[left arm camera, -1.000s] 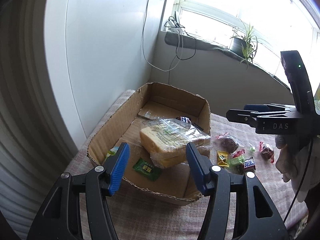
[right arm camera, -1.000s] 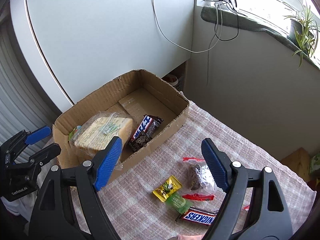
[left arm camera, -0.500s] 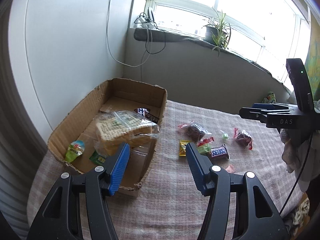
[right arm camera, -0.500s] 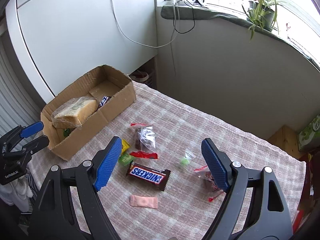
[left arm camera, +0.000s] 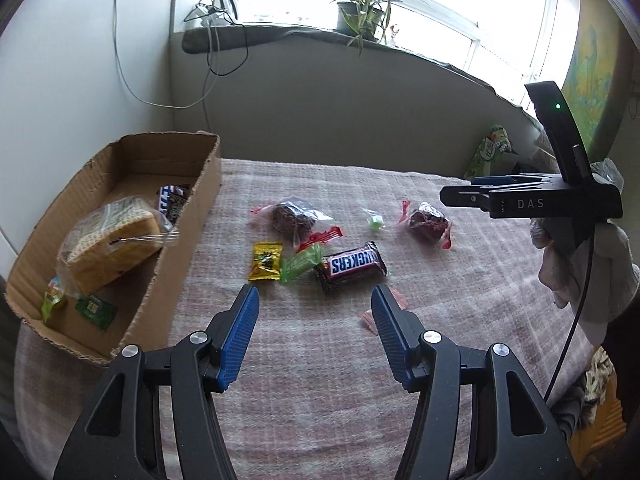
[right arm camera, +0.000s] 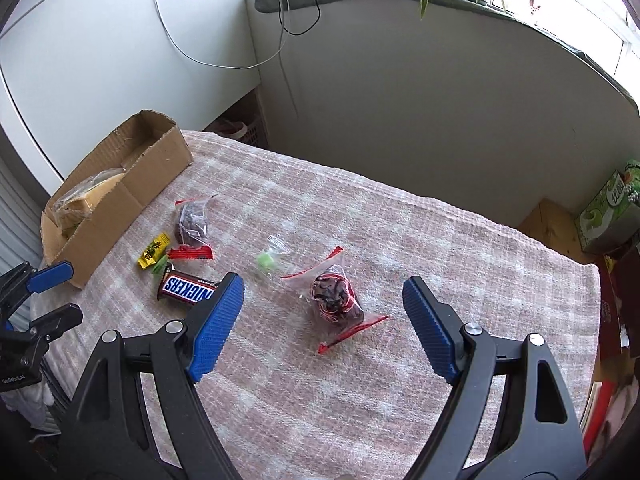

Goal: Organize snacks
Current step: 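Grasp the pink candy packet with the left tool while the right tool grasps the red-trimmed candy bag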

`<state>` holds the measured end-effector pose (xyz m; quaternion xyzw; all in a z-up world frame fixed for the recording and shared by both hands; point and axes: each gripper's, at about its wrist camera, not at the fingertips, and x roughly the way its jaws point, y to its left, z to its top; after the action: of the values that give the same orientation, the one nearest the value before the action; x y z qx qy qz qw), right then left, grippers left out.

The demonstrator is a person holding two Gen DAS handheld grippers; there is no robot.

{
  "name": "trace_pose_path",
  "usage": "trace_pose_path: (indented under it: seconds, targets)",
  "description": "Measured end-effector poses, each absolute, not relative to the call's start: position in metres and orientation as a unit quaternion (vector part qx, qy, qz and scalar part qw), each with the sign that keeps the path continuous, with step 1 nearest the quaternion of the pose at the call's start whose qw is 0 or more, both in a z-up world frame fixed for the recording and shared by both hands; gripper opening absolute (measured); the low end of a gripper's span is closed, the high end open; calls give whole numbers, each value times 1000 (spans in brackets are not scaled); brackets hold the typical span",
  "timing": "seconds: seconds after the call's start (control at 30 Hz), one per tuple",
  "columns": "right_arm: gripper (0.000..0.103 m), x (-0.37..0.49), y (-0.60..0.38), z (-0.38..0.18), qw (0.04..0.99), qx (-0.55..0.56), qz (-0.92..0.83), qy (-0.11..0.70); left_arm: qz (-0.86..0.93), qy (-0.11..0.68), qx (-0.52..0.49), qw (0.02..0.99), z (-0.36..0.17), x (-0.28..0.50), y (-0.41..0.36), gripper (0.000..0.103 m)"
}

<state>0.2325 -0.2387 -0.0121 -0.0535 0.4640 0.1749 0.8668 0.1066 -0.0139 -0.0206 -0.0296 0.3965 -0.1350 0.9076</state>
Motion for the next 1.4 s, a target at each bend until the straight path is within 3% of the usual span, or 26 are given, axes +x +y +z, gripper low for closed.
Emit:
trace_pose_path:
  seconds: [0.13, 0.43, 0.87, 1.07, 1.27, 1.4]
  targets:
    - [84, 235, -244, -23, 861, -52, 184, 472, -163, 414, -12, 895, -30, 114, -34, 56]
    - [84, 240, -247, -41, 847, -77, 203, 484, -211, 460, 61, 860, -58, 137, -74, 40]
    - [84, 251, -241, -55, 836, -94, 222, 493, -235, 489, 122, 831, -76, 155, -97, 40]
    - [84, 254, -238, -61, 833, -97, 224, 497, -242, 491, 128, 827, -79, 155, -108, 26]
    - [84, 254, -233, -66, 829, -102, 227, 501, -241, 485, 145, 828, -79, 145, -118, 21]
    - [72, 255, -230, -70, 824, -108, 228, 508, -237, 484, 149, 829, -77, 144, -117, 22]
